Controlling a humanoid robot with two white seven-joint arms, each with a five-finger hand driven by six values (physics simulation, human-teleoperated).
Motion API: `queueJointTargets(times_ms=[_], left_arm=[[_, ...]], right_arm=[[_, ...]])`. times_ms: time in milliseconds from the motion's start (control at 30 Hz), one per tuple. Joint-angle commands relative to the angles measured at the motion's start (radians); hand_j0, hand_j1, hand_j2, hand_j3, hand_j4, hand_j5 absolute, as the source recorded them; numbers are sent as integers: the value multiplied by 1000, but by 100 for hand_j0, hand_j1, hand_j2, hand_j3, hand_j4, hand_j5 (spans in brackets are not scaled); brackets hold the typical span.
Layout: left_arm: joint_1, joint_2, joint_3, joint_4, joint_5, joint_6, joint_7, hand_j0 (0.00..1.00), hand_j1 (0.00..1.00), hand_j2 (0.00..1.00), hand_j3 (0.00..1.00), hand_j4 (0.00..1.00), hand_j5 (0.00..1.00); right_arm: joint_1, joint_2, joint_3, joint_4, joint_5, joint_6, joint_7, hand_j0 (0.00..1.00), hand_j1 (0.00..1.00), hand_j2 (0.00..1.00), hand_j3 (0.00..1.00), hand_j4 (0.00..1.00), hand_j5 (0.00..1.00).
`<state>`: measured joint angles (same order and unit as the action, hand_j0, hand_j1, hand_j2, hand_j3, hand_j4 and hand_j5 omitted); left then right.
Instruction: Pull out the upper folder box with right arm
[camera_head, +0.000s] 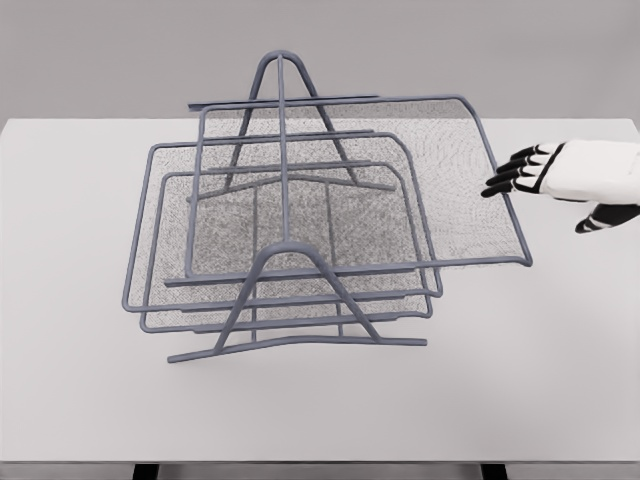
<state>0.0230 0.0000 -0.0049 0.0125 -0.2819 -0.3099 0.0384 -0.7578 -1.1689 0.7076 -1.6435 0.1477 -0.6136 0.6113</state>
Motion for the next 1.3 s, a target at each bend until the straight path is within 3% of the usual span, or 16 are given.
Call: queueJointTargets(times_ms=[0, 800, 900, 967, 1033, 1267], left_arm=[[0, 0, 0, 0, 0, 0, 0, 100, 100, 100, 100, 100, 100], [0, 0, 0, 0, 1, 0, 0, 100, 100, 100, 100, 100, 100], [0, 0, 0, 0, 0, 0, 0, 100, 100, 100, 100, 100, 100], [0, 0, 0, 0, 1, 0, 0, 100, 100, 100, 100, 100, 100], [0, 0, 0, 0, 0, 0, 0, 100, 100, 100, 100, 100, 100], [0, 0, 0, 0, 1, 0, 0, 100, 100, 100, 100, 100, 100]], right_arm=[[0, -3, 1, -1, 0, 3, 0, 100, 100, 100, 100, 100, 100], [-6, -132, -2, 5, -34, 3, 0, 100, 100, 100, 100, 100, 100], [0, -75, -92, 25, -122, 3, 0, 100, 100, 100, 100, 100, 100], [-2, -46, -112, 62, -151, 3, 0, 100, 100, 100, 100, 100, 100], [-3, 28, -114, 99, -171, 3, 0, 100, 100, 100, 100, 100, 100], [2, 58, -137, 102, -192, 3, 0, 100, 100, 100, 100, 100, 100]])
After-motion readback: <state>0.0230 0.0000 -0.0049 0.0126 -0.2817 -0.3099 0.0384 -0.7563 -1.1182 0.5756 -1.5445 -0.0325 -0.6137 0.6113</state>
